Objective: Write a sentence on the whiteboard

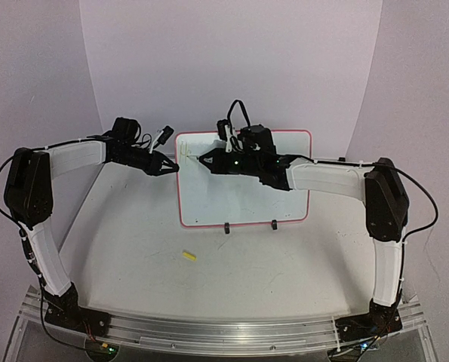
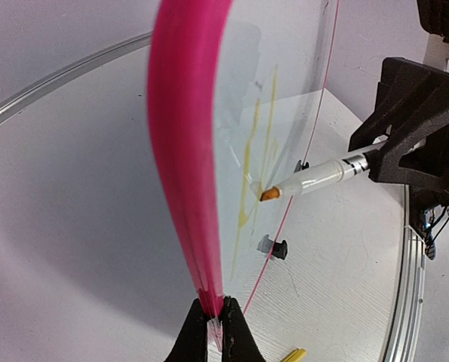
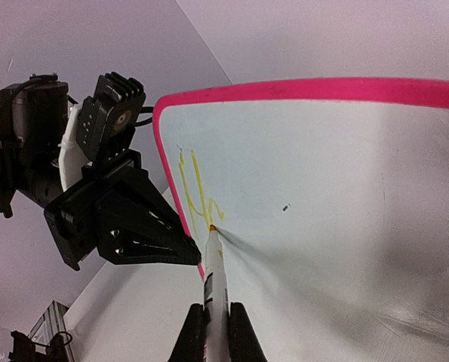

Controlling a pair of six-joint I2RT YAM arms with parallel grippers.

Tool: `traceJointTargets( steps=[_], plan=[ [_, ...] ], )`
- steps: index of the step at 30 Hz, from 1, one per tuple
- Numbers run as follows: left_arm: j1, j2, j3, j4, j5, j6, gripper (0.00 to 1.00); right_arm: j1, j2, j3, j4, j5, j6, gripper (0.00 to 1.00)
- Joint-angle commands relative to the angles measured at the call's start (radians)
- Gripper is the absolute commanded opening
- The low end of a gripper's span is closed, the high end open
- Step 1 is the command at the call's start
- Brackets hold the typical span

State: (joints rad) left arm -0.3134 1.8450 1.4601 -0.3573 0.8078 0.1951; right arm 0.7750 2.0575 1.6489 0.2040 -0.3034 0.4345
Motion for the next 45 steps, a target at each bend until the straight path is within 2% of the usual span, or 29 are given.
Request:
traceJointTargets(
  steps=[1,31,45],
  plan=[
    [-0.003,-0.049,0.008,0.012,-0.021,0.023,0.0,-0.006,-0.016,-0.007,-0.023,0.029,-0.018,0.0],
    [-0.002,-0.055,0.008,0.009,-0.027,0.027,0.0,-0.006,-0.08,0.001,-0.016,0.118,-0.031,0.0],
    [-0.003,-0.055,0.008,0.009,-0.024,0.027,0.0,-0.006,-0.061,0.002,-0.003,0.095,-0.019,0.0]
  ],
)
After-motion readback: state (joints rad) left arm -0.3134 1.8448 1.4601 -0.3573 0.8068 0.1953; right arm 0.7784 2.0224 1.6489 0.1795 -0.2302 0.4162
